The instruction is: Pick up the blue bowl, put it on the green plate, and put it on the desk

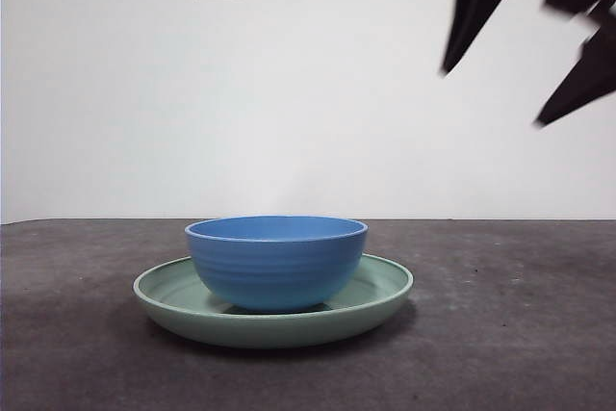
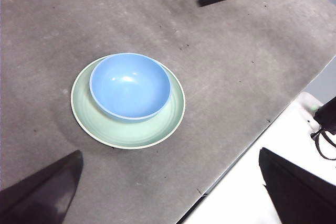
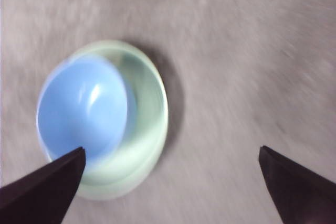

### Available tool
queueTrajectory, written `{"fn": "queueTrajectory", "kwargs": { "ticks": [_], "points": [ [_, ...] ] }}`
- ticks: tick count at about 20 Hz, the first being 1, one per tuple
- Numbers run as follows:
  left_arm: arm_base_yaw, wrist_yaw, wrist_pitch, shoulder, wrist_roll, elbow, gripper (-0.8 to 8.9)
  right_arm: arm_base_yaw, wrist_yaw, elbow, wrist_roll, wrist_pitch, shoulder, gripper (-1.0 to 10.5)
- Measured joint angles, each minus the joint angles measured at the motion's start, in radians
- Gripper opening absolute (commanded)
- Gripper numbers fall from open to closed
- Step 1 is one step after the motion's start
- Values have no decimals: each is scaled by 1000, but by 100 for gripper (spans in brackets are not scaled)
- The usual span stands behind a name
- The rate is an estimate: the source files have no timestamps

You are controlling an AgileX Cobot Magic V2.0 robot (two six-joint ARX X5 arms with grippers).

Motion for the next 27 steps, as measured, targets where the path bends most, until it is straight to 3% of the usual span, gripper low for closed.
{"fn": "queueTrajectory", "kwargs": {
  "ticks": [11,19,20,21,22,23,27],
  "points": [
    [0,0,31,16,4,0,534,0,23,0,-149,-364,-468,584],
    [0,0,31,87,3,0,520,0,23,0,-158,-380,-614,581],
    [0,0,30,93,2,0,452,0,23,0,-158,-380,-614,532],
    [0,0,28,97,3,0,279,0,23,0,-157,-380,-614,312],
    [0,0,22,99,2,0,35,0,23,0,-158,-380,-614,108],
    [0,0,12,100,1,0,26,0,23,0,-158,-380,-614,12],
    [0,0,8,98,0,0,17,0,23,0,-158,-385,-614,17]
  ]
}}
